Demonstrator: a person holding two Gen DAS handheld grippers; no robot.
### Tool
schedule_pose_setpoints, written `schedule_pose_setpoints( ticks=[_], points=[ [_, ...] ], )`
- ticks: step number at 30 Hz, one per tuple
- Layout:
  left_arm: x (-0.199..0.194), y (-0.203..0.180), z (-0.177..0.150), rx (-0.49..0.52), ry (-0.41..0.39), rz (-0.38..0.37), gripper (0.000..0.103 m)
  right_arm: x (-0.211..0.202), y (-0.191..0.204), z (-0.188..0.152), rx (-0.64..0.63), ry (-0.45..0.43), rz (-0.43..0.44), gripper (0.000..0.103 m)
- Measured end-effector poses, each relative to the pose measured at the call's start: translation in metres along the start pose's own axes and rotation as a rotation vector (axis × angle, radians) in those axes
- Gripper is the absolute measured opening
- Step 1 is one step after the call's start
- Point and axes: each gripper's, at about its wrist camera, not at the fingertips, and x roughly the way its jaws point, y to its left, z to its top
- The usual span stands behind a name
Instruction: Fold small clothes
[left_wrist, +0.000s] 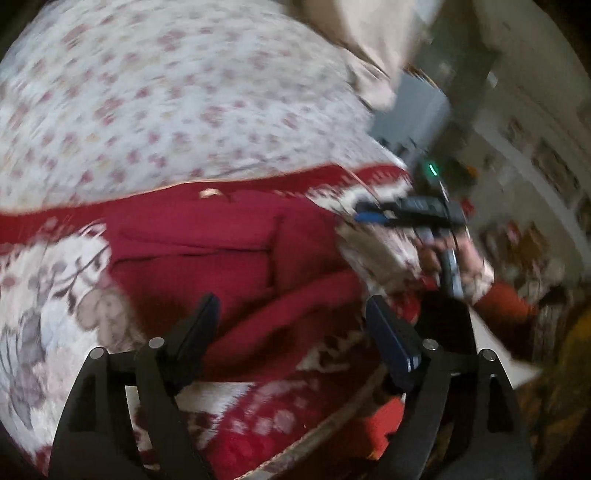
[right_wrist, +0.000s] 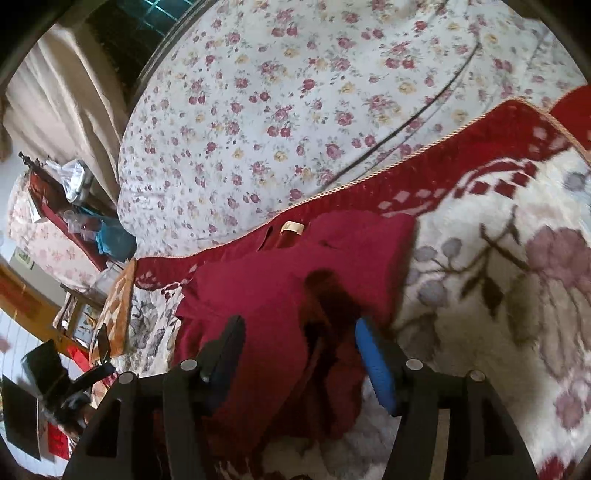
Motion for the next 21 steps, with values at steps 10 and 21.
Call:
schedule_pose_setpoints(
  ticks=[10,21],
  points=[
    [0.078,-0.014,0.011,0.091,0.106,0.095,0.079,-0.008,-0.009,-0.008,0.032,-0.01,-0.027,0.061],
    [0.083,0.022,0.026,-0.029,0.067,0.176,0.018,0.046,0.02,0.014,-0.031,0.064,0.027,0.064]
  ],
)
